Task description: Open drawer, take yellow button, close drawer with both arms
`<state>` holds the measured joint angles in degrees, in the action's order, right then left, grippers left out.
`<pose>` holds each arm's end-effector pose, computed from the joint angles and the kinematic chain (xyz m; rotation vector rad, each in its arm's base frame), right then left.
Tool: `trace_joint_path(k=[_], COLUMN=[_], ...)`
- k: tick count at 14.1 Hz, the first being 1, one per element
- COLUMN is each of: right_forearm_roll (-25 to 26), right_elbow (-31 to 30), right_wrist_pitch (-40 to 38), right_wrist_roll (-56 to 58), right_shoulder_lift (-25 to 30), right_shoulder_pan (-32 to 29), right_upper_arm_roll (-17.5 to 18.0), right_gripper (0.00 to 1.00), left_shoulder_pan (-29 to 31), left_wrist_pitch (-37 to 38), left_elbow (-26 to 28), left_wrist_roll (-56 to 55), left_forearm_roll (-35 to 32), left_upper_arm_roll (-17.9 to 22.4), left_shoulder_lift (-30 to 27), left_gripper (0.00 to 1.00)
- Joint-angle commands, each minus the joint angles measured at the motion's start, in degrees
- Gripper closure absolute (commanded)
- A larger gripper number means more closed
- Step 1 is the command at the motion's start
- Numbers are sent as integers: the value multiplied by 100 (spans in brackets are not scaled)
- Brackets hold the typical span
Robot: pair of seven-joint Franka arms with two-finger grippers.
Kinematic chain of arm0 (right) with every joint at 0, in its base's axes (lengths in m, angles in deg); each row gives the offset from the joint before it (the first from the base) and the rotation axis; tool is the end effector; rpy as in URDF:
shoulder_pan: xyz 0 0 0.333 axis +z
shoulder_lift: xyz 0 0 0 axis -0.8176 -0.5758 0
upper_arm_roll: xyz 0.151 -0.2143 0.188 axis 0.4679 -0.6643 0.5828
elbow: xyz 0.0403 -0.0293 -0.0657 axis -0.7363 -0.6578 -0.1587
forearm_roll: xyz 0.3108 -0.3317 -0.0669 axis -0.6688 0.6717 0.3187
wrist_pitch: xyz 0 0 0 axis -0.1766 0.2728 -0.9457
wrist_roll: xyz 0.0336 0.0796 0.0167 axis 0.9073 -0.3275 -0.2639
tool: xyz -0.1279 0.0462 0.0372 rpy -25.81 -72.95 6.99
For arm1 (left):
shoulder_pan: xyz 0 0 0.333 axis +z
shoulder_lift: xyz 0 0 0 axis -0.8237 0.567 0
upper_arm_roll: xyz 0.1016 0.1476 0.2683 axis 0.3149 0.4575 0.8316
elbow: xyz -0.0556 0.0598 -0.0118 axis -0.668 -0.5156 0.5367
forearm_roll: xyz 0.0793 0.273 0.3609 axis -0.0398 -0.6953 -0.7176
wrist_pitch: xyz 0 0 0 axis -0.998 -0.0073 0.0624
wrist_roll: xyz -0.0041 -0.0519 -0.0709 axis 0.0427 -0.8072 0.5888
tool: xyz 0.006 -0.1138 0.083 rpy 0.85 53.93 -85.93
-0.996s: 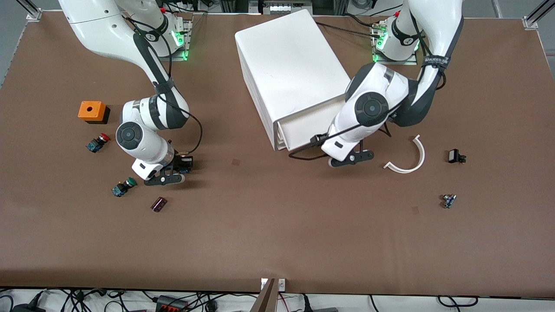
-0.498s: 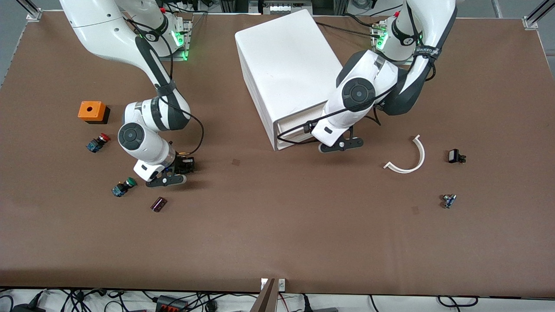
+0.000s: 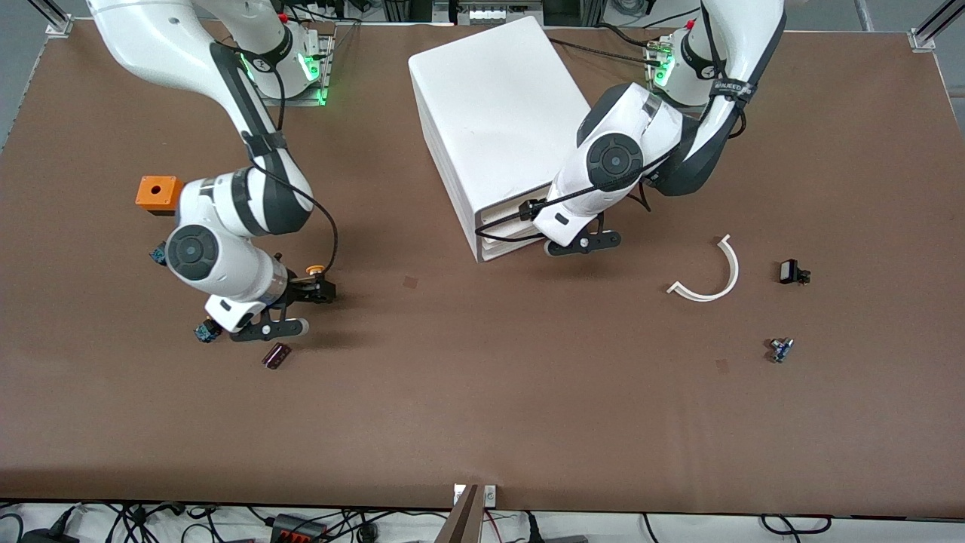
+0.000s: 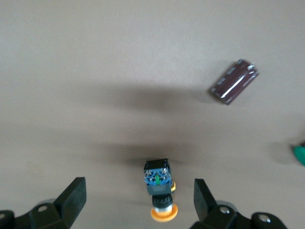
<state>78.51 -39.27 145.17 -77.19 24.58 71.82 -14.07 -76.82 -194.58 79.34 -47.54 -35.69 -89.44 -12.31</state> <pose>0.7078 0.1891 0.2422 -3.0876 -0.1430 0.1012 0.5485 -0.4061 0.2839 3.0161 0.3089 -0.4328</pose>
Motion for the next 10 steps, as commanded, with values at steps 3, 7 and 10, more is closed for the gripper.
trace_joint_path(k=[3,7,10], right_forearm_roll=[0,44,9], right_elbow=[779,806,815], right_wrist_pitch=[-1329,-1497,-1822], right_wrist_roll=[-221,-116,-168], right_shoulder_lift=[444,972,1280], right_shoulder_pan=[-55,-55,-63], right_upper_arm_roll=[-184,-632,-826], right_gripper=[0,0,0], left_shoulder_pan=[105,605,1114], left_wrist_pitch=[48,435,663], left_elbow=[222,-14,-427], left_wrist_roll=[-31,223,934], left_forearm_roll=[124,80,18], left_upper_arm_roll=[-213,-205,-152], left_shoulder_lift=[-209,-402,-385], left_gripper=[0,0,0])
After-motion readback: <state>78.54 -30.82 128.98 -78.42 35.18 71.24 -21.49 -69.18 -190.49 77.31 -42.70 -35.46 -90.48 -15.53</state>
